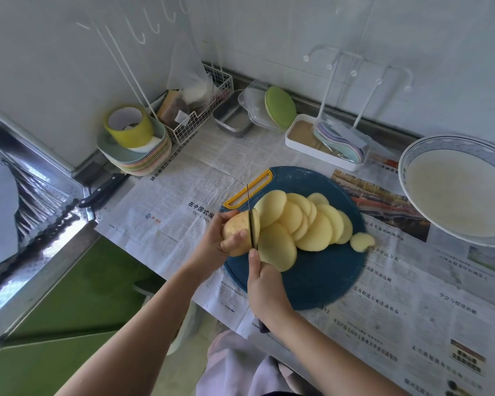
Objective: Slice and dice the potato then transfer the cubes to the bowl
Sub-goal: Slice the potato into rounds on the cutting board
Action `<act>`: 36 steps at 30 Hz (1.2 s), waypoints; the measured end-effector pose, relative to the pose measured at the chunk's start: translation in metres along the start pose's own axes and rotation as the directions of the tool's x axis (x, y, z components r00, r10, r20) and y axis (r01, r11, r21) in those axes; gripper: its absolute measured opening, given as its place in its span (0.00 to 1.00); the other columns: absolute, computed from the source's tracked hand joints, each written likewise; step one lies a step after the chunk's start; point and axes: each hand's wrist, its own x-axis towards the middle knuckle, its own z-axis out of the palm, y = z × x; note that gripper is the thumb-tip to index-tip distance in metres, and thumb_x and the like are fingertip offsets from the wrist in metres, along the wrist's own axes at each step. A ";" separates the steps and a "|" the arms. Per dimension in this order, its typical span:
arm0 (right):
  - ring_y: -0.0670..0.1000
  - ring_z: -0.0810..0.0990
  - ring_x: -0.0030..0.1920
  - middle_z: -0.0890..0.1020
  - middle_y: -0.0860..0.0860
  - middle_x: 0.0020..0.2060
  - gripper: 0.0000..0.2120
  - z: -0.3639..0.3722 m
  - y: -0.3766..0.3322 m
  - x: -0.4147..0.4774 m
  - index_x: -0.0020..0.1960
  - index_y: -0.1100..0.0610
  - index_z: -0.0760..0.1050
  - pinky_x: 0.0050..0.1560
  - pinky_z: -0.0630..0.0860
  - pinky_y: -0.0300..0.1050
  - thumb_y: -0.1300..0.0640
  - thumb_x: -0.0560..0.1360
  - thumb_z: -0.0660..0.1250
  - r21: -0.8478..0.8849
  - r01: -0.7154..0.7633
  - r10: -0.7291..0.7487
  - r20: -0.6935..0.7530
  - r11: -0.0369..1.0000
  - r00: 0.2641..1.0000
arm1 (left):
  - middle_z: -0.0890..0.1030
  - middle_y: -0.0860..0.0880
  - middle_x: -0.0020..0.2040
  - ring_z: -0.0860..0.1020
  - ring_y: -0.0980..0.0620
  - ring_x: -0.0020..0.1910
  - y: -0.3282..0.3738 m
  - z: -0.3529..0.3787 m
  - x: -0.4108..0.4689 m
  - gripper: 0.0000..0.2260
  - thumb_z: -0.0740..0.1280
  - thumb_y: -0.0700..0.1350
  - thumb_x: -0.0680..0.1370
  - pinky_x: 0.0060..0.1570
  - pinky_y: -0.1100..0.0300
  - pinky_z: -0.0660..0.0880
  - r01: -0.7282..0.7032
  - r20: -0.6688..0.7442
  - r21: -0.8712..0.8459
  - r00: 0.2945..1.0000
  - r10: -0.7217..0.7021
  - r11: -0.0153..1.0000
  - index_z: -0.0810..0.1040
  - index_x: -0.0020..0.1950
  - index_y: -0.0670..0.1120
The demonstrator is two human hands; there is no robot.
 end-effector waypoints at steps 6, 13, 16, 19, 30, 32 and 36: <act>0.46 0.61 0.26 0.62 0.48 0.25 0.23 0.001 0.000 0.004 0.32 0.55 0.59 0.33 0.62 0.44 0.47 0.83 0.50 -0.065 0.042 -0.044 -0.023 0.997 0.999 | 0.76 0.45 0.57 0.79 0.54 0.51 0.005 -0.010 0.007 0.35 0.76 0.61 0.62 0.49 0.59 0.77 0.061 0.048 -0.041 0.997 -0.059 0.997 0.70 0.62 0.46; 0.44 0.59 0.22 0.61 0.47 0.23 0.24 0.005 0.000 0.006 0.30 0.55 0.58 0.27 0.60 0.39 0.47 0.83 0.50 -0.089 0.002 -0.003 -0.007 0.996 1.000 | 0.77 0.48 0.53 0.79 0.56 0.48 0.011 -0.016 0.014 0.42 0.77 0.68 0.57 0.45 0.63 0.75 0.091 0.089 -0.016 0.992 -0.089 0.996 0.70 0.61 0.44; 0.44 0.59 0.21 0.62 0.47 0.23 0.25 0.005 0.002 0.007 0.30 0.55 0.58 0.27 0.59 0.38 0.46 0.83 0.50 -0.099 -0.013 0.013 0.000 0.995 1.000 | 0.76 0.47 0.54 0.79 0.55 0.49 0.010 -0.016 0.014 0.43 0.77 0.67 0.57 0.46 0.62 0.76 0.085 0.087 -0.023 0.993 -0.083 0.996 0.70 0.62 0.44; 0.45 0.59 0.22 0.62 0.48 0.23 0.25 0.003 0.000 0.009 0.30 0.56 0.58 0.27 0.59 0.39 0.45 0.83 0.49 -0.127 -0.028 0.030 0.014 0.991 0.999 | 0.77 0.47 0.54 0.79 0.54 0.50 0.010 -0.016 0.015 0.42 0.77 0.68 0.56 0.46 0.62 0.76 0.089 0.084 -0.028 0.993 -0.087 0.996 0.70 0.61 0.45; 0.54 0.70 0.32 0.67 0.52 0.28 0.26 0.002 -0.014 0.020 0.33 0.58 0.62 0.36 0.69 0.46 0.42 0.82 0.47 -0.255 -0.171 0.180 0.009 0.952 0.984 | 0.77 0.47 0.50 0.78 0.52 0.47 0.016 -0.023 0.027 0.42 0.76 0.71 0.54 0.45 0.59 0.75 0.148 0.055 -0.001 0.987 -0.148 0.989 0.73 0.58 0.45; 0.54 0.70 0.32 0.68 0.52 0.29 0.25 0.003 -0.013 0.022 0.33 0.57 0.61 0.35 0.71 0.47 0.42 0.82 0.48 -0.235 -0.178 0.185 0.008 0.956 0.983 | 0.77 0.44 0.52 0.78 0.50 0.49 0.019 -0.028 0.029 0.46 0.75 0.71 0.57 0.47 0.57 0.75 0.159 0.089 0.019 0.983 -0.161 0.987 0.71 0.63 0.41; 0.55 0.71 0.33 0.67 0.51 0.28 0.26 0.002 -0.013 0.023 0.33 0.58 0.61 0.37 0.72 0.49 0.41 0.82 0.47 -0.174 -0.220 0.222 -0.013 0.960 0.975 | 0.78 0.47 0.49 0.78 0.52 0.46 0.021 -0.027 0.023 0.42 0.77 0.70 0.55 0.42 0.61 0.75 0.139 0.104 0.003 0.985 -0.139 0.990 0.73 0.59 0.44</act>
